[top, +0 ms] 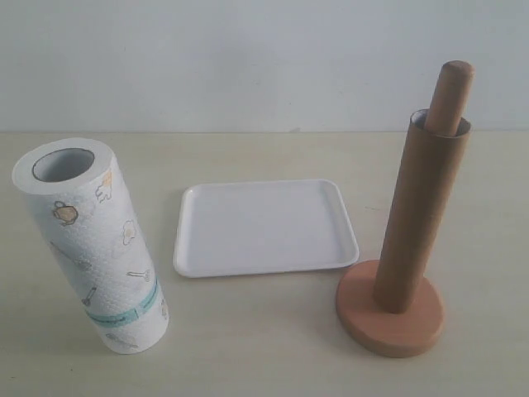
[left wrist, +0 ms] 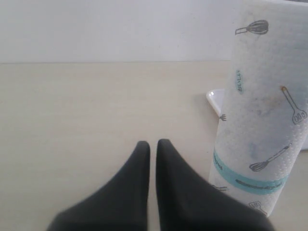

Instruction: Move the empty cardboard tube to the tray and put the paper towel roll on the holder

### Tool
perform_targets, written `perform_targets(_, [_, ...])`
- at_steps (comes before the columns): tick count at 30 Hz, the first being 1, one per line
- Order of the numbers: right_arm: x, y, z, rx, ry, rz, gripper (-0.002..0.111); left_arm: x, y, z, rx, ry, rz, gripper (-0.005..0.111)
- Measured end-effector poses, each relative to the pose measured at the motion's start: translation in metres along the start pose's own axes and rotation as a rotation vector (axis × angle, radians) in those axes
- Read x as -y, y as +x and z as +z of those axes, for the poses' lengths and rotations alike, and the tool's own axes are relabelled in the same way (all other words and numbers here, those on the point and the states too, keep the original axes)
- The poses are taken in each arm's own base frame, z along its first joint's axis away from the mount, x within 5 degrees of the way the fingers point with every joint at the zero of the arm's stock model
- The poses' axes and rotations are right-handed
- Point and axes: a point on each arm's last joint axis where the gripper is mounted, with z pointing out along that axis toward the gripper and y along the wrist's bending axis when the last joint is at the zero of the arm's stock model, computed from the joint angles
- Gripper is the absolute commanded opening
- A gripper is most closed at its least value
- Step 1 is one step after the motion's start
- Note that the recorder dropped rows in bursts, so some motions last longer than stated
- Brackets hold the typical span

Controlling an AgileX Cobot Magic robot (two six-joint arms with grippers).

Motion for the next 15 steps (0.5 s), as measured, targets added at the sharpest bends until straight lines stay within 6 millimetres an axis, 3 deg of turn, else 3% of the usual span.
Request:
perform_targets(7, [0.0,-0.008,0.0,0.088,0.002,-0.002,0.0,0.0,0.0,0.0,0.0,0.0,0.0,0.005])
perform_targets(9, [0.0,-0.02,-0.002,0.223,0.005,-0.002,0.0,0.0,0.0,0.0,0.0,0.0,0.0,0.005])
perform_targets(12, [0.001,-0.049,-0.014,0.569,0.012,0.004,0.0,0.0,0.0,0.0,0.0,0.0,0.0,0.005])
perform_targets(15, [0.001,-0.059,-0.021,0.672,0.012,0.01,0.0,0.0,0.0,0.0,0.0,0.0,0.0,0.005])
